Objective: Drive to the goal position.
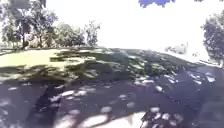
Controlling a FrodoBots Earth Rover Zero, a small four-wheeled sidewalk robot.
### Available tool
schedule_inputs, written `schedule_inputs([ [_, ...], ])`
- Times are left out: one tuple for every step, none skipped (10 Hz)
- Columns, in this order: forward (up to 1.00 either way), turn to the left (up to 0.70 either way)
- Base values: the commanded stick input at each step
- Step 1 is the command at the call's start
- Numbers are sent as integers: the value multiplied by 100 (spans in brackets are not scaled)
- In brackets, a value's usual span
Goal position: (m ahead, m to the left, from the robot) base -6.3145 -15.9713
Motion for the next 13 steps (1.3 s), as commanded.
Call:
schedule_inputs([
  [85,0],
  [85,0],
  [85,0],
  [85,0],
  [85,0],
  [85,0],
  [85,0],
  [85,0],
  [60,0],
  [0,0],
  [0,0],
  [0,-23],
  [0,-84],
])
